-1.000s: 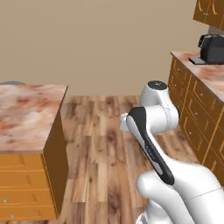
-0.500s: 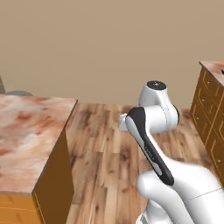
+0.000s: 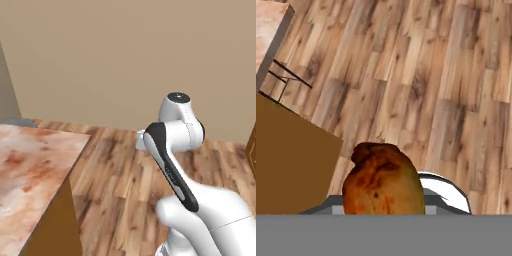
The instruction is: Take the chicken drumstick from the fridge and place it on the digital scale on the counter by the fridge. Wait a few seconds for a reading, then move it to the plate on the dining counter.
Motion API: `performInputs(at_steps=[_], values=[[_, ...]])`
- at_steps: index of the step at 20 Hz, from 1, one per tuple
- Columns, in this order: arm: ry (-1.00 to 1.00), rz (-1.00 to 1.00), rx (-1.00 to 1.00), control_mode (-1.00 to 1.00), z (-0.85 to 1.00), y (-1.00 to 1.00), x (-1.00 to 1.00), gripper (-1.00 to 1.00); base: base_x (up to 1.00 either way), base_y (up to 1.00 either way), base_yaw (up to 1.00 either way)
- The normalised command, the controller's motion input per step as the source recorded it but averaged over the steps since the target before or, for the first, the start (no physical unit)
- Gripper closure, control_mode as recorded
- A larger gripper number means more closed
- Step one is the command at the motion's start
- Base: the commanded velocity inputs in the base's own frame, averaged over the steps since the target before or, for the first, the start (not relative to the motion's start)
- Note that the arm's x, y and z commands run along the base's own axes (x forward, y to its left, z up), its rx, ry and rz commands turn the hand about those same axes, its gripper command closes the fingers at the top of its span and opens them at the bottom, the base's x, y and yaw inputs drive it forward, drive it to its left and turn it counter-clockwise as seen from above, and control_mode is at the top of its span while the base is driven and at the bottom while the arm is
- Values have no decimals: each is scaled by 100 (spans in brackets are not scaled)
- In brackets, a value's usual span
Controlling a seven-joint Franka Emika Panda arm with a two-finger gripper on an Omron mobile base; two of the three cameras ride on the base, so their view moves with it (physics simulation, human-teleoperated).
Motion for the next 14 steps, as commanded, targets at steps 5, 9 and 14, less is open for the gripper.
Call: performInputs(at_steps=[5,9,14], values=[[0,0,0,100,0,0,0,100,100,-43,28],[0,0,0,100,0,0,0,100,100,-45,31],[0,0,0,100,0,0,0,100,100,-43,36]])
